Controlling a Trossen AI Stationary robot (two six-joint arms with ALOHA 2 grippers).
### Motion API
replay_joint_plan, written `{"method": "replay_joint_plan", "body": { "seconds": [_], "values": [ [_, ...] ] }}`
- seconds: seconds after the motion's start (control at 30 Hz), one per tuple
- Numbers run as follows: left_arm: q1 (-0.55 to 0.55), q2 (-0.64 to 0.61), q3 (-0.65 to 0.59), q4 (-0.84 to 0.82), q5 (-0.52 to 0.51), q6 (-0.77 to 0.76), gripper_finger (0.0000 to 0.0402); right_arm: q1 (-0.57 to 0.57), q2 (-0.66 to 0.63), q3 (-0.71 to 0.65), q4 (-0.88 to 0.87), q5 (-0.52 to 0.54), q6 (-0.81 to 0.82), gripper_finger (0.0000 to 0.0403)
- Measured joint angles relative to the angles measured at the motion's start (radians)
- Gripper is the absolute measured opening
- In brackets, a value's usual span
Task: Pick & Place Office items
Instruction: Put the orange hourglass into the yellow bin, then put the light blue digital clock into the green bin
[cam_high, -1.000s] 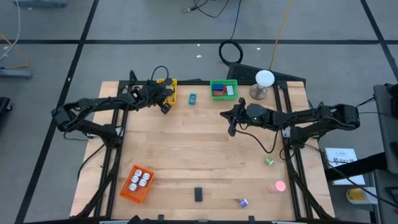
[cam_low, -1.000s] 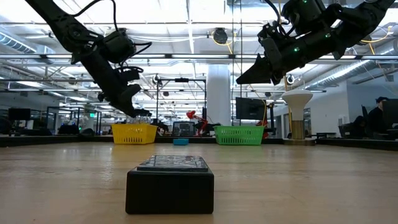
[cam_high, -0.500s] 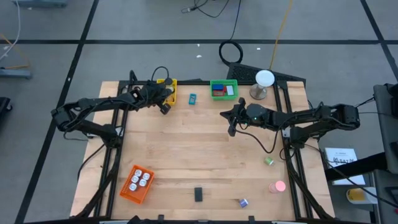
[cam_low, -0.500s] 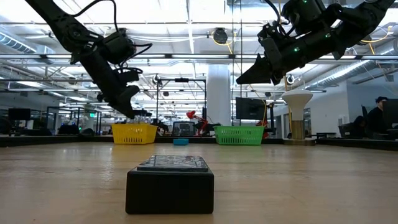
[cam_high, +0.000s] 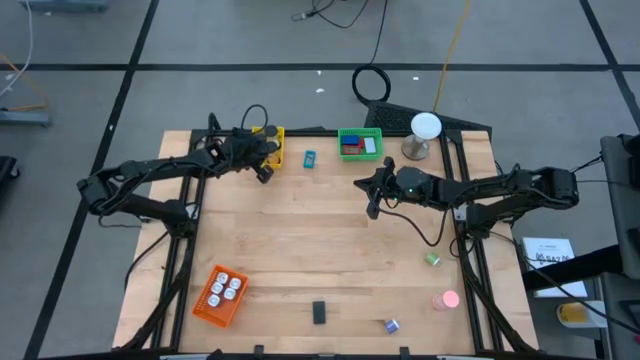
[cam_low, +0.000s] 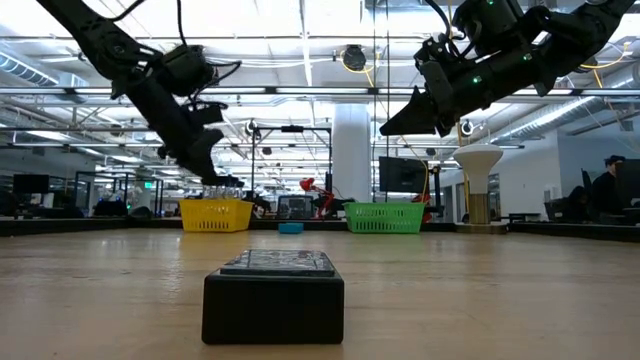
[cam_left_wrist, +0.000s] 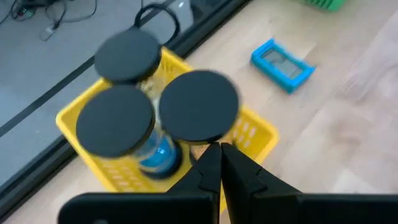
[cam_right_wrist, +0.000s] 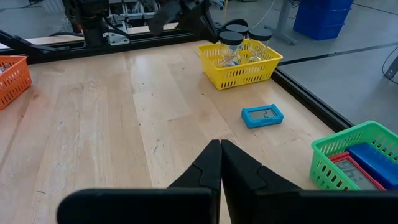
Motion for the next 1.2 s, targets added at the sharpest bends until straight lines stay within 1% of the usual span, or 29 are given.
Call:
{"method": "replay_joint_plan", "body": {
  "seconds": [0.13,0.23,0.37,0.47,0.53,0.63,0.73,0.9,0.97,1.03,1.1,1.2],
  "values": [
    [-0.038,-0.031,-0.015,0.002,0.009,-0.001,0.0010,0.000,0.000,0.000,0.000,0.000,0.000,0.0000],
    [-0.076,-0.073,-0.058,0.042,0.008,-0.009,0.0010,0.000,0.000,0.000,0.000,0.000,0.000,0.0000],
    [-0.168,-0.111,-0.106,0.080,0.012,-0.013,0.0010,0.000,0.000,0.000,0.000,0.001,0.000,0.0000],
    [-0.243,-0.119,-0.097,0.097,0.009,-0.075,0.0010,0.000,0.000,0.000,0.000,0.002,0.000,0.0000],
    [-0.286,-0.103,-0.070,0.094,0.002,-0.132,0.0010,0.000,0.000,0.000,0.000,0.002,0.001,0.0000],
    [-0.333,-0.033,-0.008,0.104,-0.061,-0.200,0.0010,0.000,0.000,0.000,0.000,0.002,0.002,0.0000],
    [-0.339,0.077,0.071,0.103,-0.131,-0.241,0.0010,0.000,0.000,0.000,0.000,0.002,0.003,0.0000],
    [-0.312,0.299,0.219,0.098,-0.140,-0.255,0.0017,0.000,0.000,0.000,-0.013,0.001,0.003,0.0000],
    [-0.300,0.376,0.277,0.088,-0.160,-0.252,0.0034,0.000,0.000,0.000,-0.017,0.002,0.003,0.0000],
    [-0.287,0.442,0.335,0.058,-0.199,-0.249,0.0060,0.000,0.000,0.000,-0.017,0.001,0.003,0.0000],
    [-0.272,0.496,0.385,0.024,-0.218,-0.248,0.0093,0.000,0.000,0.000,-0.017,0.001,0.001,0.0000],
    [-0.249,0.556,0.444,-0.011,-0.218,-0.277,0.0148,0.000,0.000,0.000,-0.017,0.001,0.001,0.0000]
  ]
}}
